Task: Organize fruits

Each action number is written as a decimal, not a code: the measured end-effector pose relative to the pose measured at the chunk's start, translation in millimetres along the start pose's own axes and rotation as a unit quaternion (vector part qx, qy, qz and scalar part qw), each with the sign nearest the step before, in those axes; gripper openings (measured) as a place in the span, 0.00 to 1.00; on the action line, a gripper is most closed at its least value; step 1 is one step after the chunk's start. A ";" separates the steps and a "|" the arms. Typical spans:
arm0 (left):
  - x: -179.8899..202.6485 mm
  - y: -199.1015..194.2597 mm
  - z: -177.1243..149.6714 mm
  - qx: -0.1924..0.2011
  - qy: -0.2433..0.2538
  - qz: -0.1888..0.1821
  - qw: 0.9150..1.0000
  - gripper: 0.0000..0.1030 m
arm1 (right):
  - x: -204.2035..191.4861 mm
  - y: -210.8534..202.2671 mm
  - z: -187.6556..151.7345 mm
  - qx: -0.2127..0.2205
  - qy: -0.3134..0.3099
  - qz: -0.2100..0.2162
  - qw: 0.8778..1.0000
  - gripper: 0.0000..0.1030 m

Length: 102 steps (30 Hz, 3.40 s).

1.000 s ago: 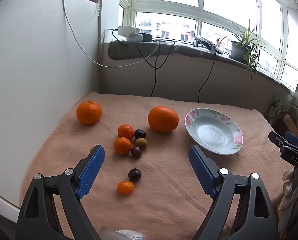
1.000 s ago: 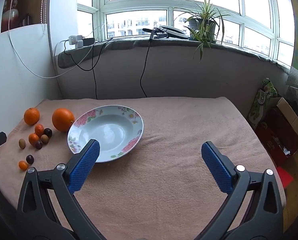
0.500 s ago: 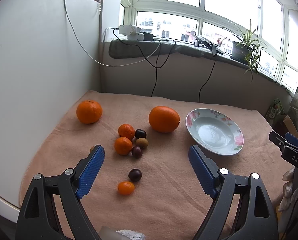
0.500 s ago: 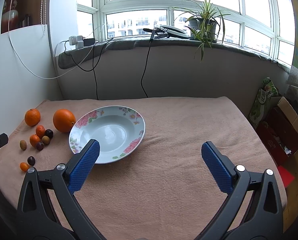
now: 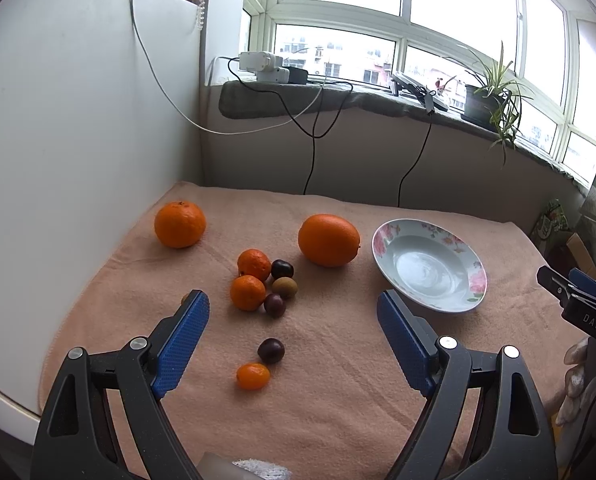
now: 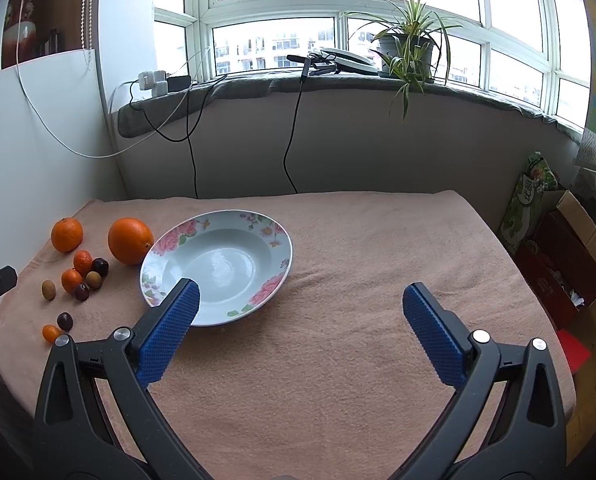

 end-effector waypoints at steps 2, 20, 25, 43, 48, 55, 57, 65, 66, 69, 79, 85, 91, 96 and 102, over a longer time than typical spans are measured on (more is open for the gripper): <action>-0.2 0.1 0.3 0.000 0.000 0.000 1.000 0.84 | 0.0 -0.3 0.0 0.000 0.002 0.001 1.000 1.00; 0.8 1.0 -0.3 -0.002 0.000 -0.001 1.000 0.84 | -0.4 0.6 -0.4 -0.006 0.004 0.003 1.000 1.00; 0.6 1.0 -0.4 -0.002 0.000 0.000 1.000 0.84 | -0.6 1.1 -0.5 -0.008 0.005 0.004 1.000 1.00; -1.1 5.5 -2.5 -0.005 -0.002 0.000 1.000 0.84 | 0.1 9.2 -3.2 -0.019 0.010 0.009 1.000 1.00; -4.1 11.9 -3.4 -0.012 -0.007 -0.001 1.000 0.84 | -0.7 14.5 -3.7 -0.025 0.011 0.014 1.000 1.00; -11.4 24.5 -7.0 -0.030 -0.022 -0.007 0.999 0.84 | -6.8 23.8 0.8 -0.029 0.003 0.030 0.999 1.00; -14.9 28.6 -8.1 -0.036 -0.030 -0.011 0.999 0.84 | -8.7 26.4 3.9 -0.029 0.001 0.036 0.999 1.00; -27.8 39.4 -8.4 -0.052 -0.051 -0.021 0.997 0.84 | -27.7 38.5 20.3 -0.028 -0.019 0.079 0.996 1.00; -29.1 40.8 -7.4 -0.052 -0.052 -0.021 0.997 0.84 | -31.1 41.1 23.1 -0.031 -0.022 0.088 0.995 1.00; -30.1 44.1 -5.1 -0.052 -0.058 -0.030 0.997 0.84 | -46.2 48.3 33.5 -0.033 -0.041 0.114 0.992 1.00; -14.6 66.3 -2.8 -0.073 -0.061 -0.073 0.993 0.82 | -110.8 81.6 64.2 -0.070 -0.111 0.223 0.966 1.00; -3.1 82.1 3.8 -0.084 -0.070 -0.100 0.989 0.82 | -151.5 105.1 71.0 -0.115 -0.142 0.291 0.939 1.00; 6.0 100.7 10.8 -0.094 -0.069 -0.116 0.986 0.82 | -186.3 131.0 71.6 -0.161 -0.166 0.320 0.919 1.00; 9.2 117.7 17.6 -0.105 -0.076 -0.127 0.983 0.82 | -211.2 147.9 72.3 -0.181 -0.192 0.337 0.904 1.00; 10.9 134.6 23.1 -0.111 -0.076 -0.127 0.983 0.78 | -228.2 171.5 67.7 -0.207 -0.217 0.338 0.892 1.00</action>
Point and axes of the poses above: each gripper's, at about its wrist camera, not at the fingertips, and y roughly the way its jaws point, x to its right, z to its top, the point moved 5 cm from there along y, roughly the way its jaws point, and after that the axes turned 2 degrees about -y, right-handed, at the moved point
